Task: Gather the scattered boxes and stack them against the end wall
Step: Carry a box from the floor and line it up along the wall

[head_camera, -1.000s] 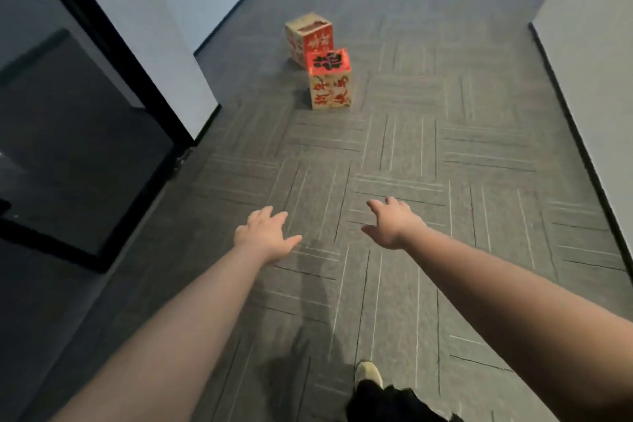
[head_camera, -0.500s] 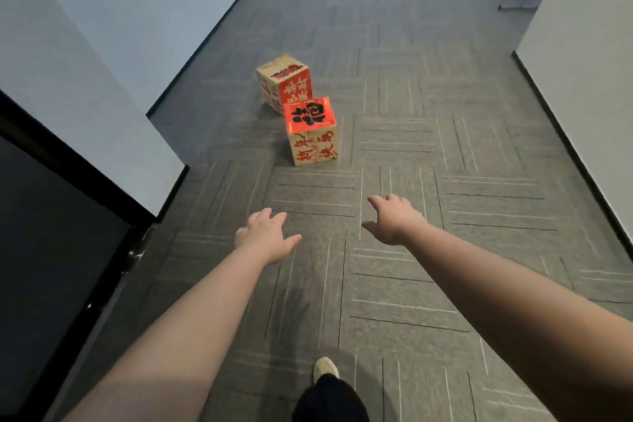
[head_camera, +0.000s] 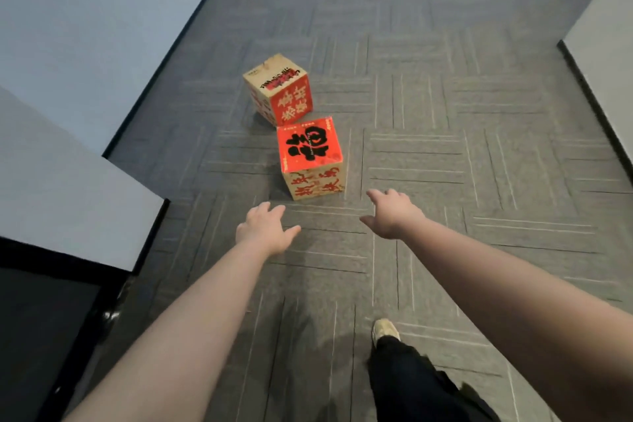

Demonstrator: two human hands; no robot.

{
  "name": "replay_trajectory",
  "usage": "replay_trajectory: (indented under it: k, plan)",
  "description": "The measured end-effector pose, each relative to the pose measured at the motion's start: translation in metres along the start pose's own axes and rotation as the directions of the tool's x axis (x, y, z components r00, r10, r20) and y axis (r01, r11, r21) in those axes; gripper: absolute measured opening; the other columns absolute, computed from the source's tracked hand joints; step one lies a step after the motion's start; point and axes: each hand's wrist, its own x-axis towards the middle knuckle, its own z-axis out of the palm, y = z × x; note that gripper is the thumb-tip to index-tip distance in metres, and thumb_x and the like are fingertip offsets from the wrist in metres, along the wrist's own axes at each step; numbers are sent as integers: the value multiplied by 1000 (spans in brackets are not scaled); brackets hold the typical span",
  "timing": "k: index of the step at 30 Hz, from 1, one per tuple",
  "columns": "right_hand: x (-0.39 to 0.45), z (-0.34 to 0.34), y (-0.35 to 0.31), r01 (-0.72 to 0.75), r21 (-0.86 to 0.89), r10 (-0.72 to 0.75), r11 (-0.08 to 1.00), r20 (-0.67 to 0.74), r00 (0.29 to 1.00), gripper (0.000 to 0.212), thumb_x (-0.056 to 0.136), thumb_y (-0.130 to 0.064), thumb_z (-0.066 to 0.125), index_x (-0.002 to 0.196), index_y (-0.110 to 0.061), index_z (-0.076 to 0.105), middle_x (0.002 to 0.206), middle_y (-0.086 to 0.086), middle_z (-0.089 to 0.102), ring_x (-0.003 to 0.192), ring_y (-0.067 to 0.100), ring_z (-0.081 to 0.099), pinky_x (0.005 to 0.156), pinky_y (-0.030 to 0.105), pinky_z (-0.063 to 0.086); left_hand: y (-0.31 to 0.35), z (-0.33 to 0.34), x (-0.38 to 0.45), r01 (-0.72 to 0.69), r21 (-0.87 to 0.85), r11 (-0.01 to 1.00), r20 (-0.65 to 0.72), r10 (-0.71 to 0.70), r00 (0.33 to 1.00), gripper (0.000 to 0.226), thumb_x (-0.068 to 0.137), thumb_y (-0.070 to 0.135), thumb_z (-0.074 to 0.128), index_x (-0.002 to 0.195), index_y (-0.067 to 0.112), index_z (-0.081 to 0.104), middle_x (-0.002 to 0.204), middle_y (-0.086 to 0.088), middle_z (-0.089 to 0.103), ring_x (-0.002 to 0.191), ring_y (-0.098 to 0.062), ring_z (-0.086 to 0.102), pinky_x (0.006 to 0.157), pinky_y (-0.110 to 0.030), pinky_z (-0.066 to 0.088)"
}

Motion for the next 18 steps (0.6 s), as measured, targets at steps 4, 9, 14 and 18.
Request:
replay_trajectory:
  k: [4, 9, 14, 18]
  plan:
    - [89, -50, -15, 17, -27, -16, 999, 37, 999, 62, 93, -50, 50, 145, -25, 29, 144, 13, 36, 135, 37, 30, 105, 54, 38, 7, -35, 86, 45, -47, 998, 7, -44, 999, 68, 91, 60, 42, 149, 27, 26, 158, -3, 16, 144, -24, 18, 110, -49, 30]
    - [188, -94, -47, 14, -91, -7, 996, 75, 997, 62, 93, -51, 49, 146, -25, 29, 141, 14, 39, 132, 37, 35, 103, 51, 40, 0, -69, 180, 50, -110, 993, 32, -47, 998, 65, 92, 58, 43, 148, 27, 28, 158, -3, 16, 144, -24, 16, 110, -49, 28]
    - [292, -115, -86, 3, -85, 4, 996, 84, 996, 64, 93, -48, 51, 148, -28, 24, 144, 13, 37, 134, 36, 33, 104, 51, 39, -24, -96, 302, 44, -151, 988, 17, -42, 999, 66, 91, 60, 43, 147, 27, 29, 158, -5, 17, 144, -26, 16, 109, -50, 29]
    - [369, -122, -108, -48, -98, 57, 994, 93, 994, 69, 93, -50, 51, 150, -31, 17, 148, 12, 32, 135, 36, 31, 103, 52, 38, -42, -104, 387, 24, -192, 981, 39, -17, 999, 69, 90, 60, 44, 149, 28, 24, 159, -4, 12, 145, -25, 12, 110, -50, 27]
